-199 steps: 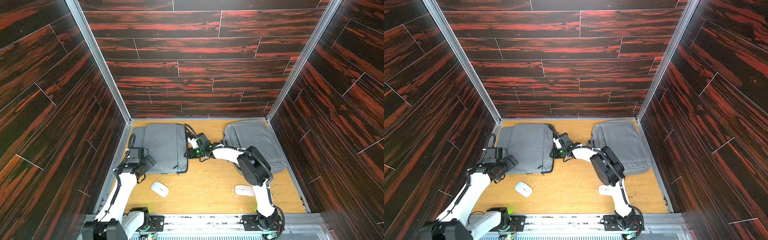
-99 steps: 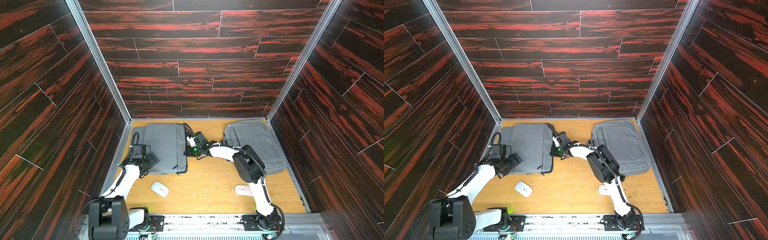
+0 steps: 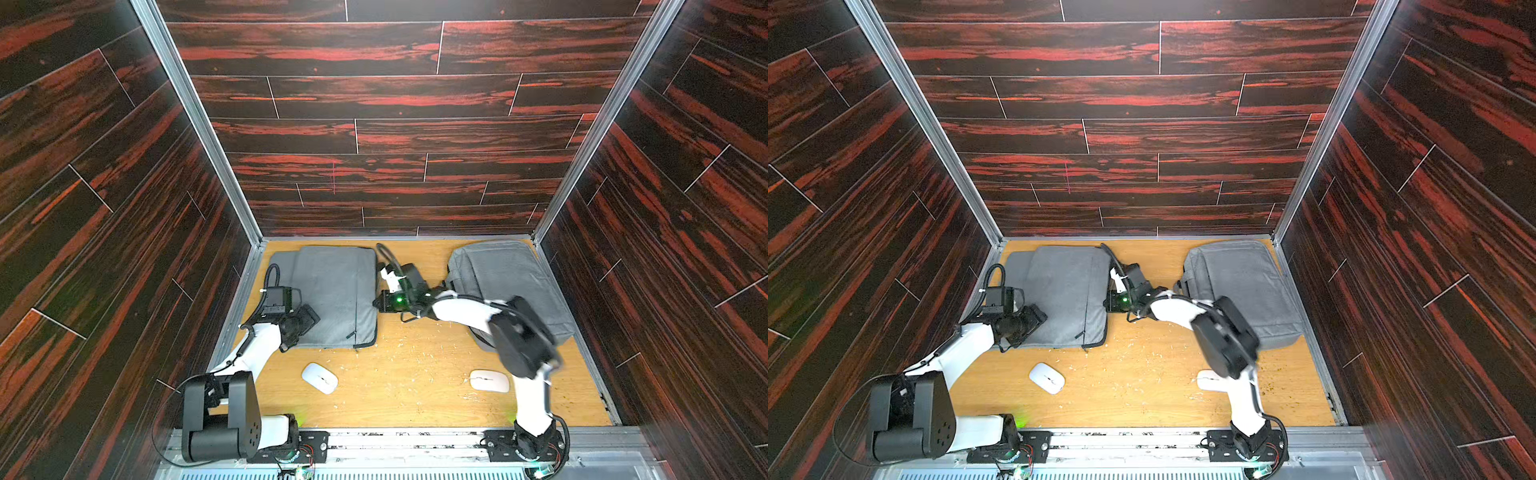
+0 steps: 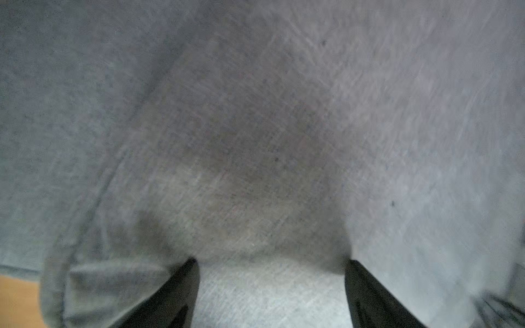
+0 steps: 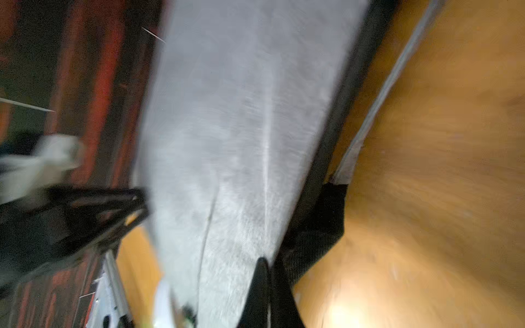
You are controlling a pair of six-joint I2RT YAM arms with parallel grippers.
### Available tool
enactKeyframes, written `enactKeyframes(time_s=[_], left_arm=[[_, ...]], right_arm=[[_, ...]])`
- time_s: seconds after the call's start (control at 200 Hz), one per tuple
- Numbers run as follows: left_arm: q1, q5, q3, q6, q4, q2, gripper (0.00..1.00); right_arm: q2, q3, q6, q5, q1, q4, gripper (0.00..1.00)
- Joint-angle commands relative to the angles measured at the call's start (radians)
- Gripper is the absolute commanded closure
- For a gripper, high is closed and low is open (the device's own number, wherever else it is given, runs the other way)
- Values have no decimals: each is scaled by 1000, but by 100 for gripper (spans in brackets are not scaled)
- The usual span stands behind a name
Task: Put the mouse into the laptop bag
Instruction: Adjust the zippered laptop bag at the center of the board.
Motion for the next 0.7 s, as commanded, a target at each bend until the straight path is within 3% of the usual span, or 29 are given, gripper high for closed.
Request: enactKeyframes(time_s=[0.0, 0.175, 0.401, 0.696], left_arm=[[-74, 73, 56, -21, 93, 42, 17], [-185, 40, 161, -44, 119, 139, 17], [-224, 35, 242, -63, 149, 255, 17], [-213, -118, 261, 12, 18, 153, 17]], right_arm=[[-162, -75, -25, 53, 10, -9, 100], [-258, -179, -26, 124, 9, -42, 100], [-315, -285, -4, 198, 4, -43, 100], [-373, -270, -44, 183, -89, -104, 100]])
